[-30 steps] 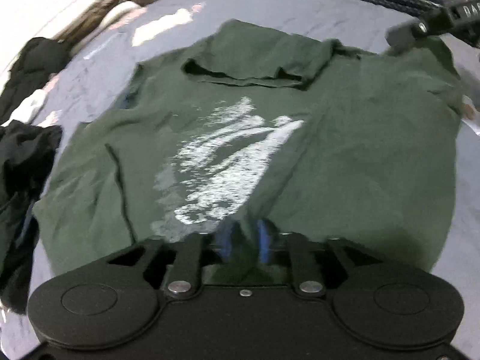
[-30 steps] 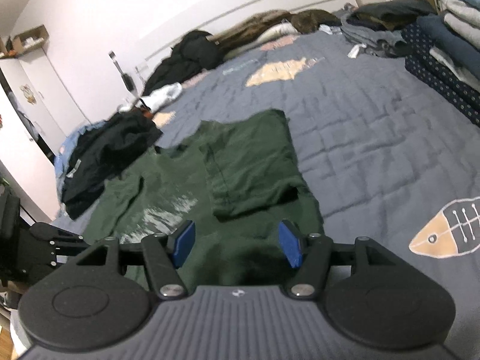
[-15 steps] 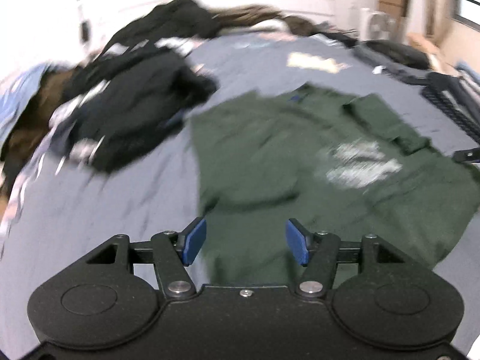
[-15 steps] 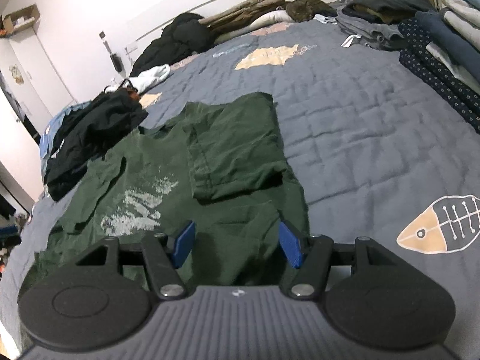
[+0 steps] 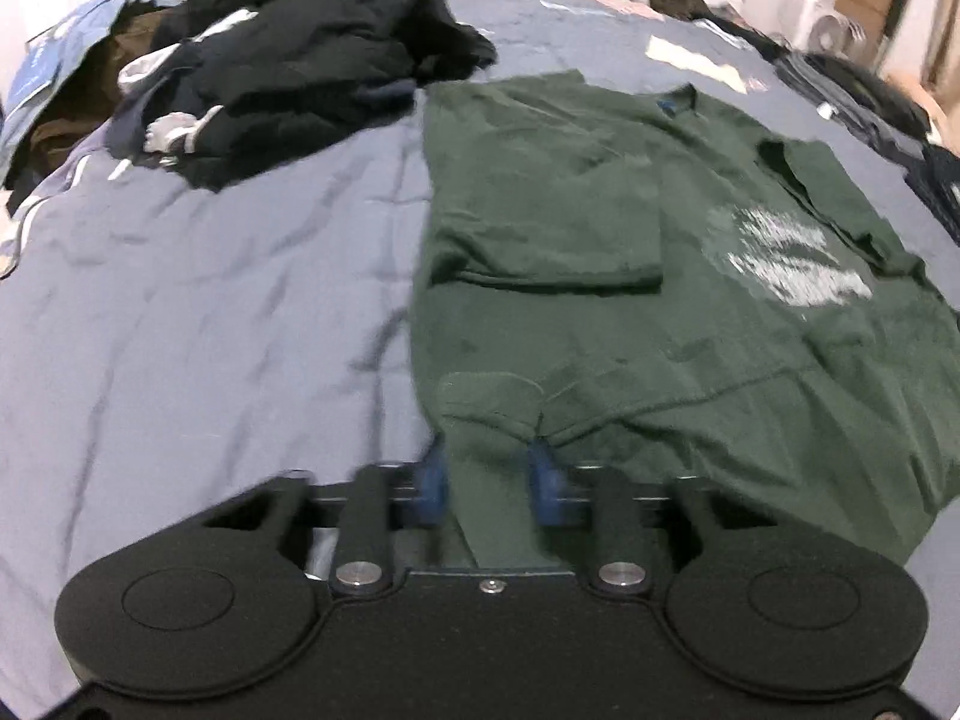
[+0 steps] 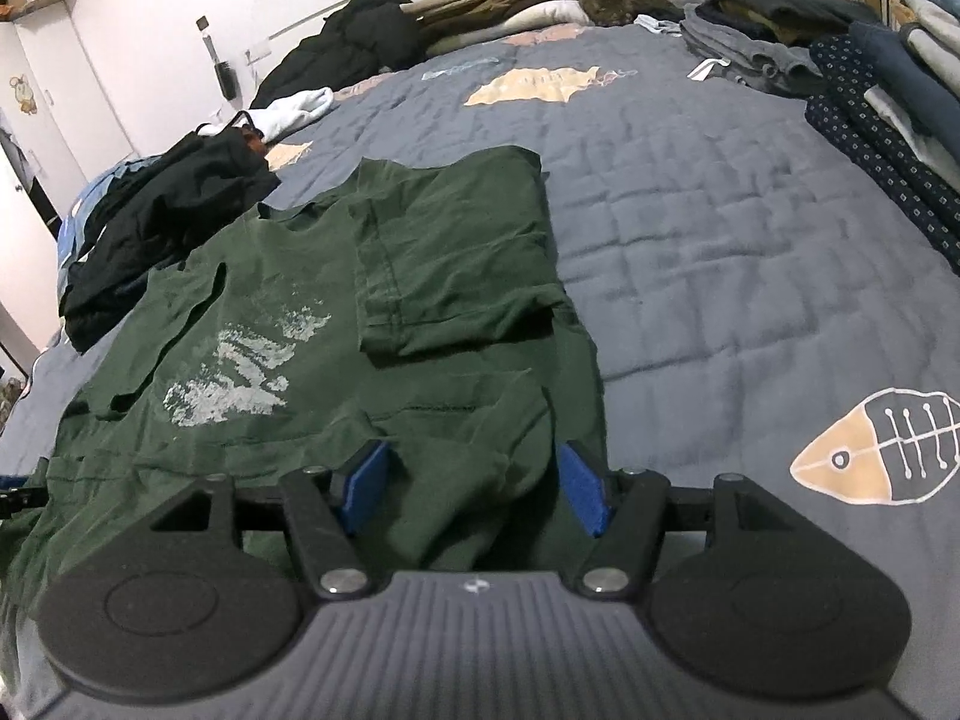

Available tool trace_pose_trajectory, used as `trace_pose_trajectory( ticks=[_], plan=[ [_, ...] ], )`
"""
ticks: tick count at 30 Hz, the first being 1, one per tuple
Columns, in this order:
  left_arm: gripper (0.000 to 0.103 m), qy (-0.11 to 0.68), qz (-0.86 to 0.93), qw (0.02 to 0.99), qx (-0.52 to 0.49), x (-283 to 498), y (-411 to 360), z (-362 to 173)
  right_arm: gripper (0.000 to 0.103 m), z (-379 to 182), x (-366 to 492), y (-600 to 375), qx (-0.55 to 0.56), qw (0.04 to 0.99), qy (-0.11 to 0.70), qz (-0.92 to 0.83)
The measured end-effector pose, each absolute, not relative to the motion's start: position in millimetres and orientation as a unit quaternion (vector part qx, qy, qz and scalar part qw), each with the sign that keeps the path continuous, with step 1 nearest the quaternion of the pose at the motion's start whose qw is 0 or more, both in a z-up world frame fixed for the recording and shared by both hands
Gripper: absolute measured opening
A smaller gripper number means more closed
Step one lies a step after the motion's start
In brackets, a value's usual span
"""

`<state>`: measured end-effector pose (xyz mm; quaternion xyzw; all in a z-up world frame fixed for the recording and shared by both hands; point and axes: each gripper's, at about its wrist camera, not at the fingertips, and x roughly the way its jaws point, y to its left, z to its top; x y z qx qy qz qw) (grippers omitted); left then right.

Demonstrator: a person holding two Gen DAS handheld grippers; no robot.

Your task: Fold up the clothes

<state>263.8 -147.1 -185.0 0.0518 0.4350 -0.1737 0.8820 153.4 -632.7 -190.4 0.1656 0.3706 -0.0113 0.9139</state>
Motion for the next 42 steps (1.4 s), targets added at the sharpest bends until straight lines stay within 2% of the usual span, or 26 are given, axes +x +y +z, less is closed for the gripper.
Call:
trace_pose_trajectory(
  ticks=[2,4,6,8,9,18,24,27,29,30,31,32,33,42],
  plan=[
    [0.010,0.427,-0.177,0.886,0.045,262,-142,-179,0.062,-191,154,-632,0.170,0.915,0.365,-0.014],
    [0.009,0.412,-0.176,0.893,0.042,257,-139,-170,0.053,-191,155,-631,0.171,0.918,0.359,-0.008],
    [0.009,0.396,-0.173,0.901,0.039,253,-135,-159,0.038,-189,154,-629,0.172,0.920,0.352,0.000],
    [0.007,0.378,-0.169,0.910,0.036,249,-132,-148,0.016,-184,153,-629,0.169,0.927,0.336,-0.003],
    [0.007,0.370,-0.167,0.913,0.035,248,-131,-144,0.009,-181,151,-630,0.168,0.931,0.323,-0.006],
    [0.007,0.365,-0.169,0.915,0.042,252,-139,-144,0.008,-164,146,-632,0.164,0.951,0.261,0.003],
    [0.009,0.400,-0.167,0.900,0.034,259,-145,-169,0.014,-179,158,-634,0.172,0.931,0.323,0.004],
    [0.017,0.415,-0.165,0.894,0.026,260,-143,-176,0.017,-186,161,-636,0.189,0.920,0.345,0.005],
    [0.017,0.415,-0.168,0.894,0.026,258,-143,-180,0.017,-188,160,-636,0.198,0.917,0.346,0.010],
    [0.017,0.412,-0.170,0.895,0.027,257,-142,-180,0.015,-188,159,-636,0.199,0.917,0.345,0.013],
    [0.016,0.407,-0.173,0.897,0.028,254,-142,-180,0.009,-187,158,-635,0.196,0.919,0.341,0.014],
    [0.014,0.401,-0.175,0.899,0.029,252,-142,-181,0.009,-186,157,-634,0.194,0.922,0.336,0.015],
    [0.007,0.395,-0.175,0.902,0.029,250,-141,-179,0.008,-183,156,-633,0.197,0.924,0.328,0.016],
    [0.005,0.310,-0.182,0.933,0.012,248,-136,-122,0.006,-135,143,-636,0.209,0.950,0.231,0.025]
  ],
)
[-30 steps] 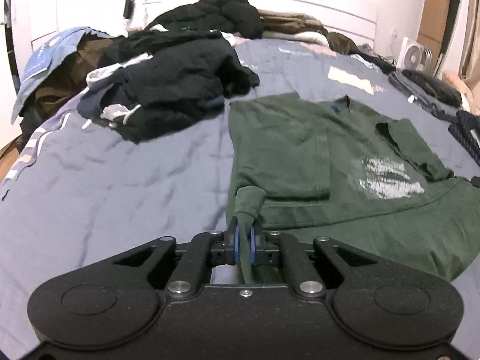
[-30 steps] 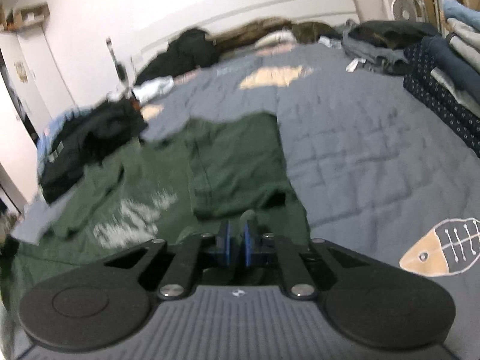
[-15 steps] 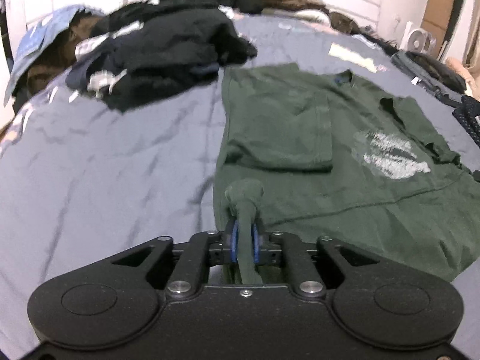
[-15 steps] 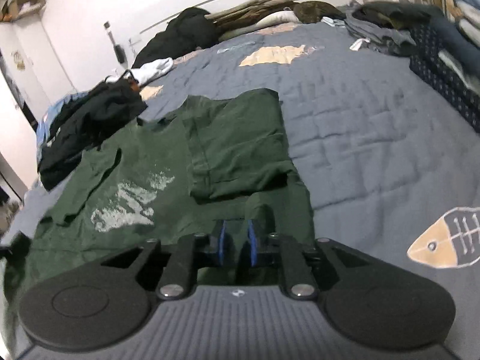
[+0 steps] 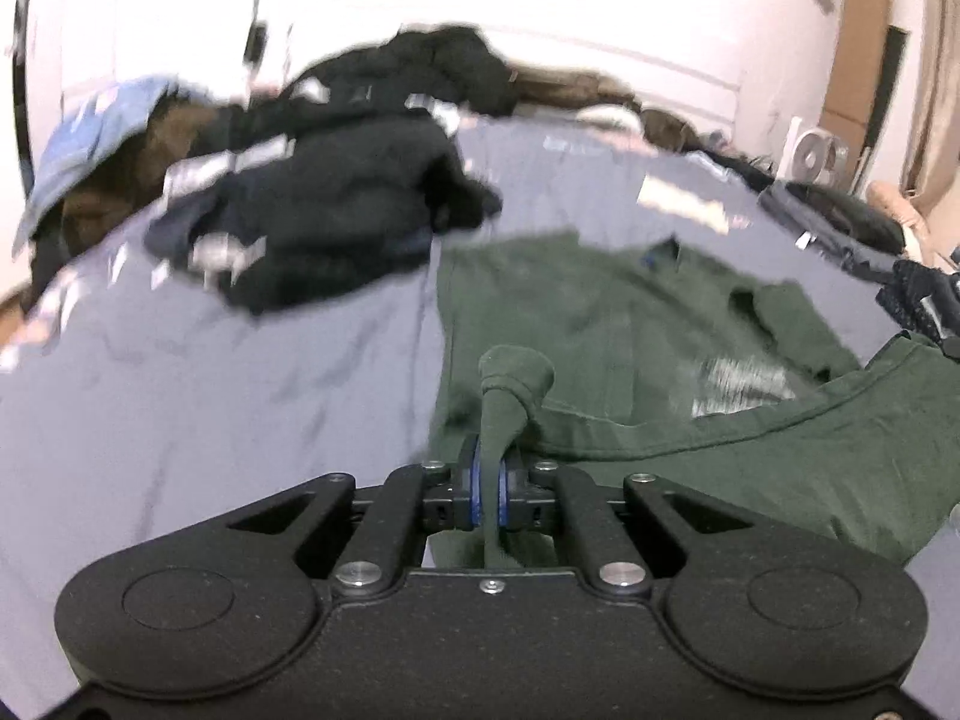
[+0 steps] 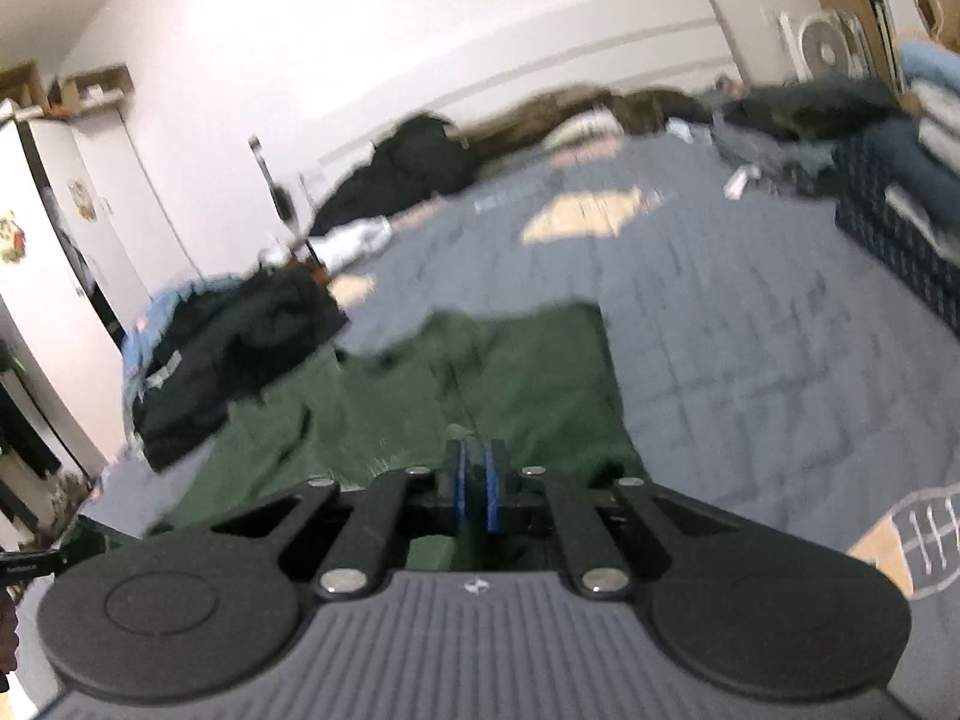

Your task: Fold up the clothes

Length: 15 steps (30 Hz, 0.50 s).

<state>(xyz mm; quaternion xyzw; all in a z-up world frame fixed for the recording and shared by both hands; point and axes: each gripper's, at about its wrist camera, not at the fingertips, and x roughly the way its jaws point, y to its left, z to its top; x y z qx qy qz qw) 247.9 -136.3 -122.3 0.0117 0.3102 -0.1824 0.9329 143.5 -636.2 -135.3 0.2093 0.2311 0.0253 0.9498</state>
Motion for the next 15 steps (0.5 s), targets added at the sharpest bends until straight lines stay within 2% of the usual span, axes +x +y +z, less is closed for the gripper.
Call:
trace_pose_trajectory(
  ticks=[7,15],
  plan=[
    [0.005,0.270,-0.191,0.942,0.052,303,-167,-83,0.006,-111,185,-656,0.209,0.955,0.208,0.020],
    [0.005,0.268,-0.182,0.940,0.105,405,-217,-93,0.005,-102,288,-664,0.170,0.959,0.226,0.009]
  ],
)
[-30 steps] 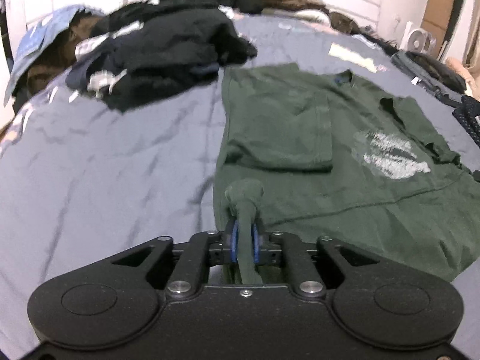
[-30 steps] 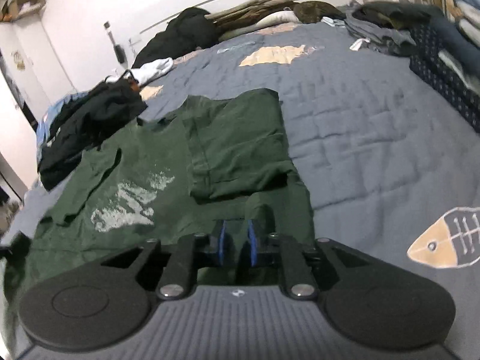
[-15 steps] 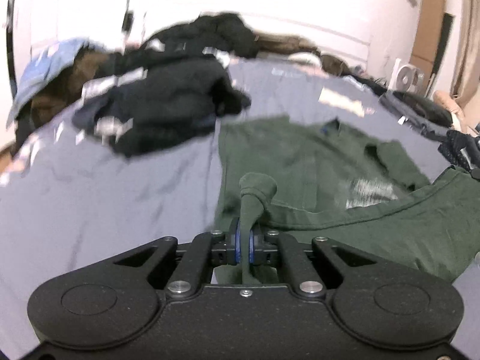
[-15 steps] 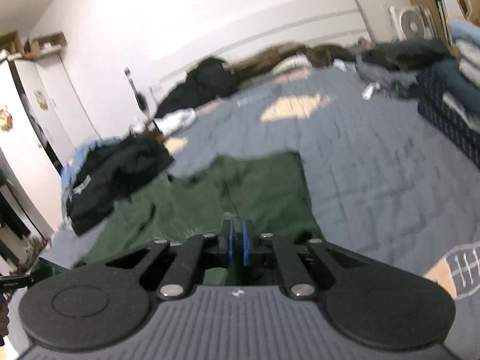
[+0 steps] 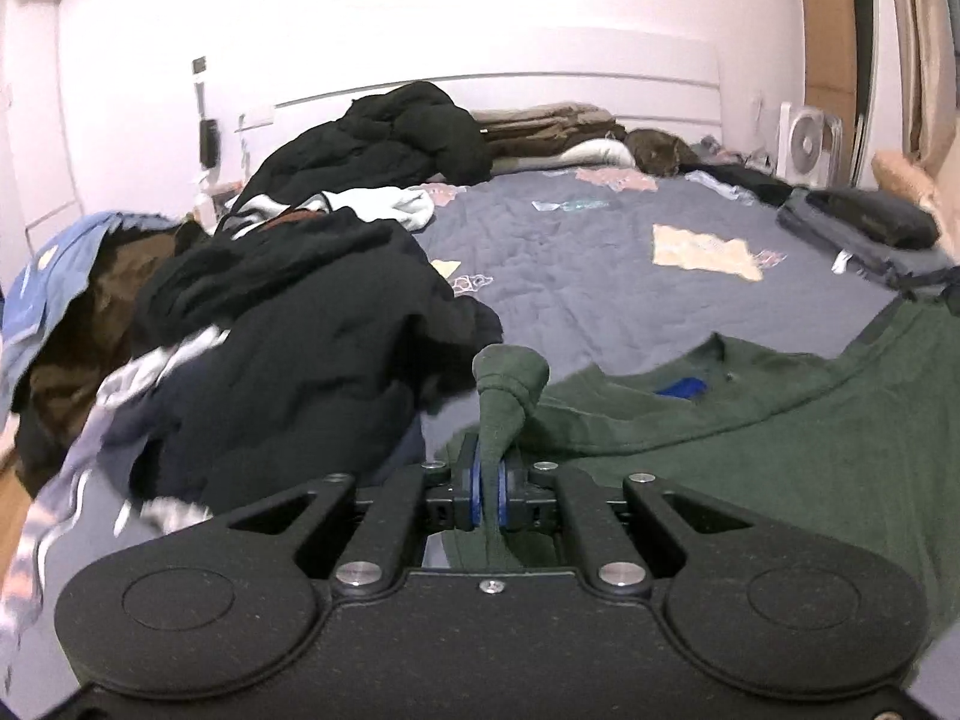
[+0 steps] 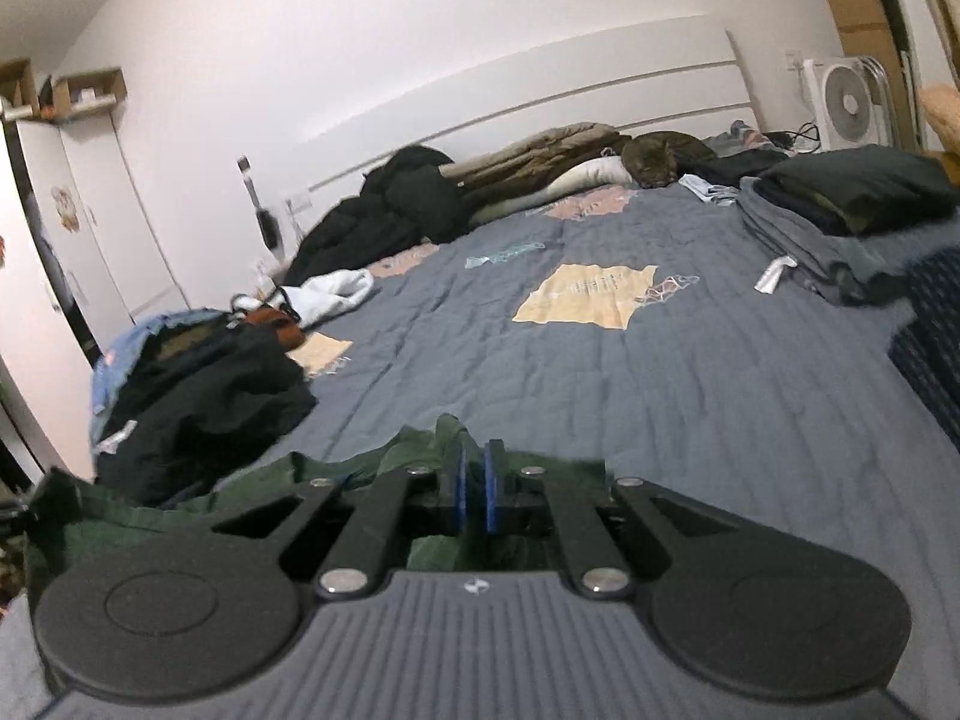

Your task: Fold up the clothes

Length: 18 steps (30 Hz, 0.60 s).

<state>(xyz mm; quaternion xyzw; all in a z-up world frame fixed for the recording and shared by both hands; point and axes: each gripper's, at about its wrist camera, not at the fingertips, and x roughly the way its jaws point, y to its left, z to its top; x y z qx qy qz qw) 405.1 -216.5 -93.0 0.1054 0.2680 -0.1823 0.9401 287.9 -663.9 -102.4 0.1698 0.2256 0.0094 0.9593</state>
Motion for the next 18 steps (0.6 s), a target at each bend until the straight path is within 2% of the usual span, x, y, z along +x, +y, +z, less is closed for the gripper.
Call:
trace_pose_trajectory(
  ticks=[8,14,18],
  plan=[
    [0.005,0.262,-0.175,0.940,0.128,473,-246,-114,0.004,-122,376,-674,0.145,0.959,0.242,-0.023],
    [0.005,0.246,-0.172,0.946,0.119,497,-253,-124,0.003,-131,400,-683,0.134,0.965,0.221,-0.042],
    [0.005,0.286,-0.153,0.939,0.116,520,-258,-148,0.003,-147,417,-685,0.131,0.964,0.227,-0.049]
  ],
)
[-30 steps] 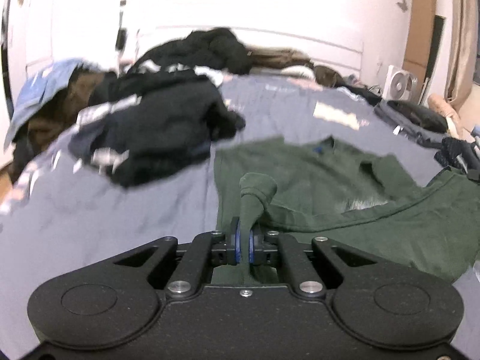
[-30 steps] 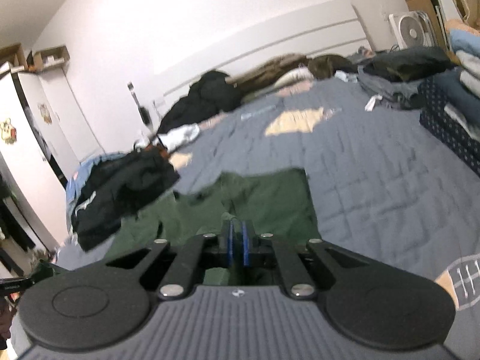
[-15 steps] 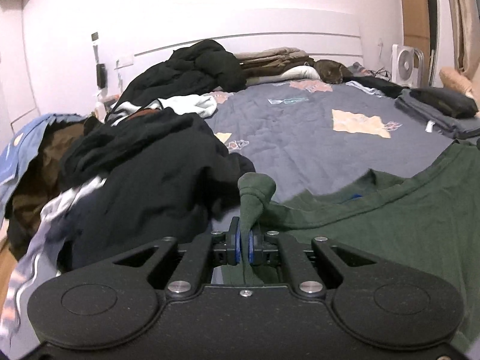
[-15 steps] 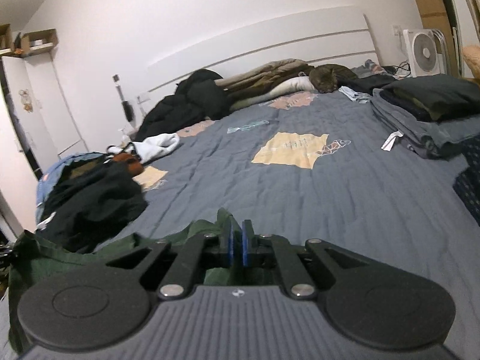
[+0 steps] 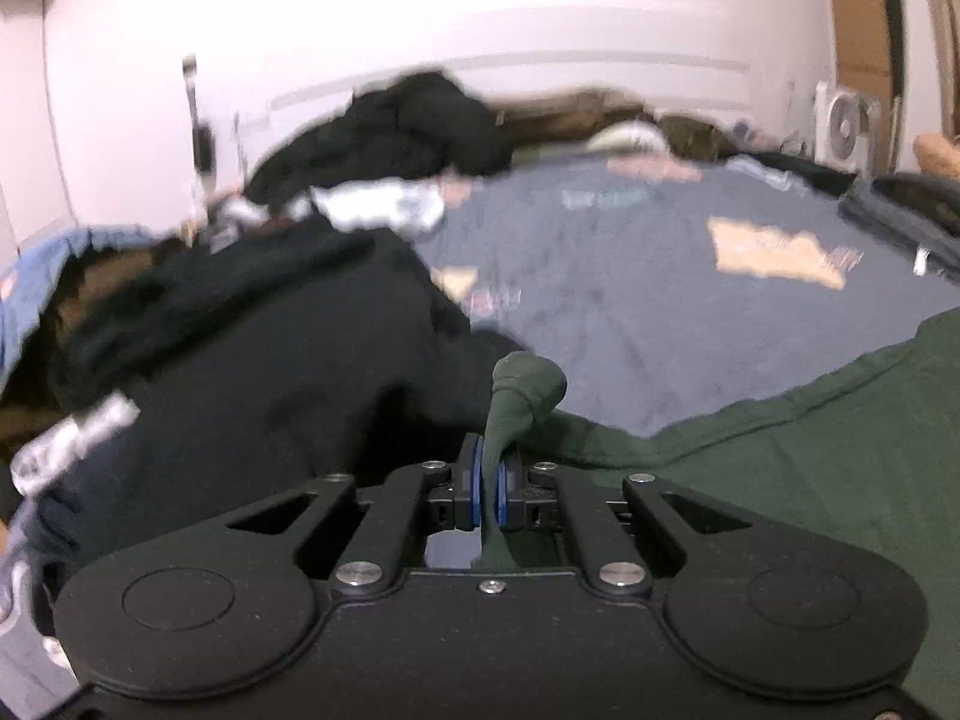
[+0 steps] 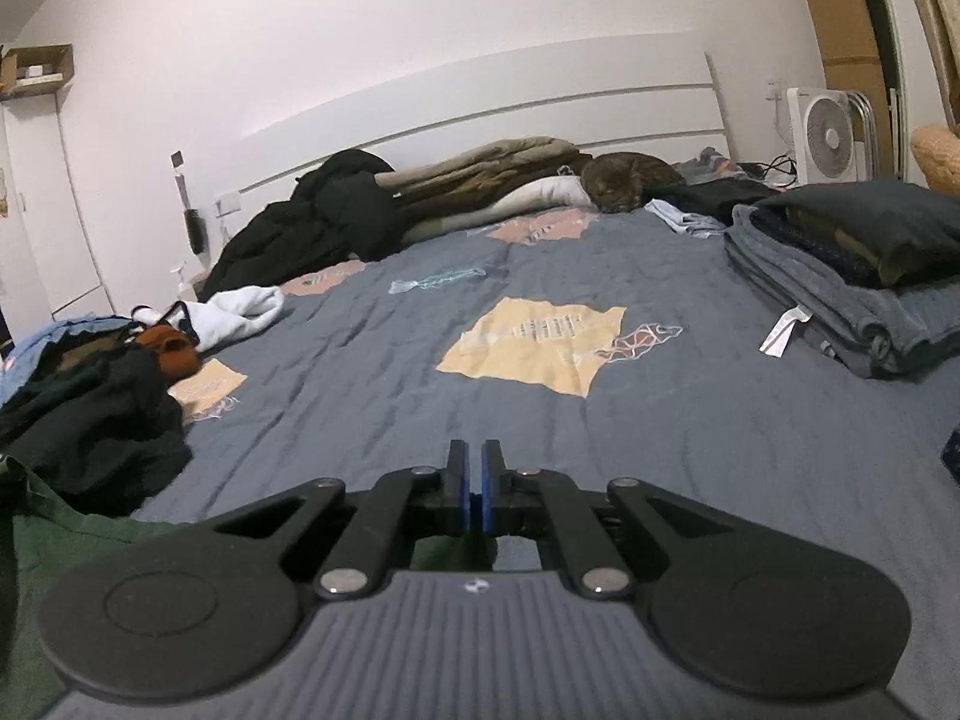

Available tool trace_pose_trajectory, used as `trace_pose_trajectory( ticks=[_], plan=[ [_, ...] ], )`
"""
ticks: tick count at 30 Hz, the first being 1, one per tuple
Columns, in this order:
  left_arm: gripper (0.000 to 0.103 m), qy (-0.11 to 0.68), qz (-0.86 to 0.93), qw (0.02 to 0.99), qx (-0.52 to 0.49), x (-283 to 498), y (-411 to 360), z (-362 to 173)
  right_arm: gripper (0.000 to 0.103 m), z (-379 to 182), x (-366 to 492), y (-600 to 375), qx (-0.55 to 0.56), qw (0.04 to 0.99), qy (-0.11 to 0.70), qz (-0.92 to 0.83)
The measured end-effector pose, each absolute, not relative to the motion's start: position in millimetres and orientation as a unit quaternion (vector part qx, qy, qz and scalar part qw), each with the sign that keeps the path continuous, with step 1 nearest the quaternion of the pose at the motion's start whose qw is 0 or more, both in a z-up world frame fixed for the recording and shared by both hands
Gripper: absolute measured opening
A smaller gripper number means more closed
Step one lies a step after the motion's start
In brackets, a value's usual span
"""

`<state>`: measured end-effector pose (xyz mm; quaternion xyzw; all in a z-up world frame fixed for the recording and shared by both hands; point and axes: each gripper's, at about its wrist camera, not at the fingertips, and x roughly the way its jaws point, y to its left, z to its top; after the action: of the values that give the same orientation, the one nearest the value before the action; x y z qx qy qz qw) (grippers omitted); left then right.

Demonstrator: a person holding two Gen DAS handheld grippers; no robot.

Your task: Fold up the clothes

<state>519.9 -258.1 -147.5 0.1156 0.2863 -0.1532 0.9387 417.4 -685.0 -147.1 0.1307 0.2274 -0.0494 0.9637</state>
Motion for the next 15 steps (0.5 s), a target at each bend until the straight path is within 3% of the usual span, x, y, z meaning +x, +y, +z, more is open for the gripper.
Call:
trace_pose_trajectory(
  ticks=[5,7,15],
  plan=[
    [0.018,0.306,-0.124,0.939,0.101,511,-244,-152,0.007,-166,436,-690,0.109,0.947,0.291,-0.079],
    [0.045,0.289,-0.127,0.946,0.078,493,-231,-139,0.008,-159,425,-697,0.129,0.946,0.285,-0.082],
    [0.048,0.270,-0.153,0.950,-0.040,361,-200,-102,0.024,-123,307,-701,0.224,0.946,0.227,-0.057]
  ],
)
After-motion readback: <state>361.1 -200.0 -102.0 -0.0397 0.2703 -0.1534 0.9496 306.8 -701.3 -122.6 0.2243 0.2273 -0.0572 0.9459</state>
